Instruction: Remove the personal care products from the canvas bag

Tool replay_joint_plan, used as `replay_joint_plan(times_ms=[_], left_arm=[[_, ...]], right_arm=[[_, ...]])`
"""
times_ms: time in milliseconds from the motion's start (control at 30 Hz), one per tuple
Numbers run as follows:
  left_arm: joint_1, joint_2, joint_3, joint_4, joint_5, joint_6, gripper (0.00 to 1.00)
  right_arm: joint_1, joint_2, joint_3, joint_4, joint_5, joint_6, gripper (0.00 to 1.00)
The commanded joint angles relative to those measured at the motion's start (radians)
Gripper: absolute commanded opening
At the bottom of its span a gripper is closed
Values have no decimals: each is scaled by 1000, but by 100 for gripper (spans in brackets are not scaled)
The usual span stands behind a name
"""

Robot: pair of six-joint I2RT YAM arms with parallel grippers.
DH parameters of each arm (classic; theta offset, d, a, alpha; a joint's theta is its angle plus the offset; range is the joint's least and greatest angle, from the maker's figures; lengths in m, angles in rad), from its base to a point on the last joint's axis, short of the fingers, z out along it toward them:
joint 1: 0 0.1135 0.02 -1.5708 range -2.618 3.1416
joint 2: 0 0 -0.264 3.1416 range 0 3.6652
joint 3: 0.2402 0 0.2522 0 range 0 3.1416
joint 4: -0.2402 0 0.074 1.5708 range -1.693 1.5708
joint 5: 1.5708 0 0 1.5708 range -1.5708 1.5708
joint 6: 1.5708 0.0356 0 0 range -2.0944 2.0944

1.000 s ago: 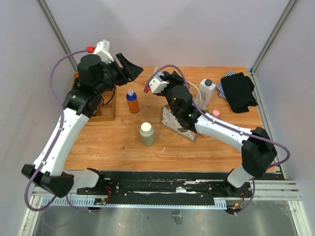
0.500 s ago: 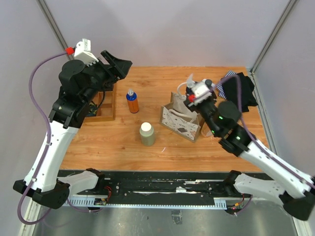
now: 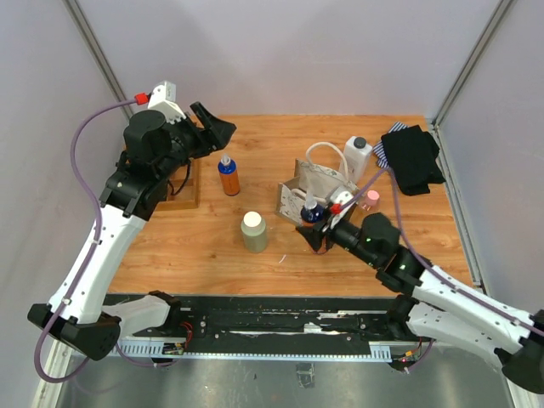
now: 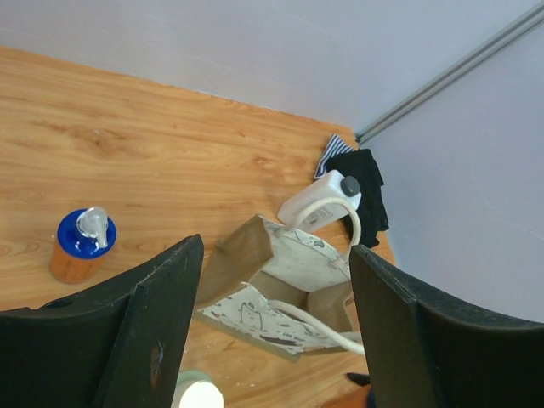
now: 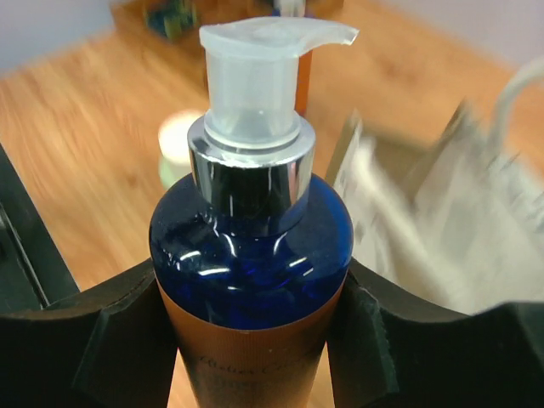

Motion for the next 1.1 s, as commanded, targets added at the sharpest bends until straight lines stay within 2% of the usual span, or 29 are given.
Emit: replay_joint_plan(times_ms=[0, 100, 333, 467, 600, 700, 967, 1000, 1067], left_arm=[[4, -47, -23, -2, -15, 31, 74], [4, -49, -31, -9, -11, 35, 75], [3, -59, -73, 12, 28, 25, 74], [3, -61, -97, 19, 42, 22, 73], [3, -72, -117, 26, 53, 20, 73], [3, -83, -121, 23, 47, 28, 73], [3, -100, -112, 9, 38, 51, 73], [4, -101, -114, 9, 39, 51, 73], [4, -103, -117, 9, 43, 51, 73]], right_arm=[[59, 31, -130, 248, 23, 109, 1], [62, 106, -189, 358, 53, 103, 1], [67, 371, -319, 818, 140, 1, 1], [67, 612, -317, 1067, 133, -37, 1], [70, 885, -305, 1406, 118, -47, 1], [73, 966, -242, 1420, 92, -38, 1], [80, 1024, -141, 1419, 57, -101, 1], [79, 1033, -138, 1419, 53, -107, 4], [80, 1042, -142, 1418, 54, -107, 21]])
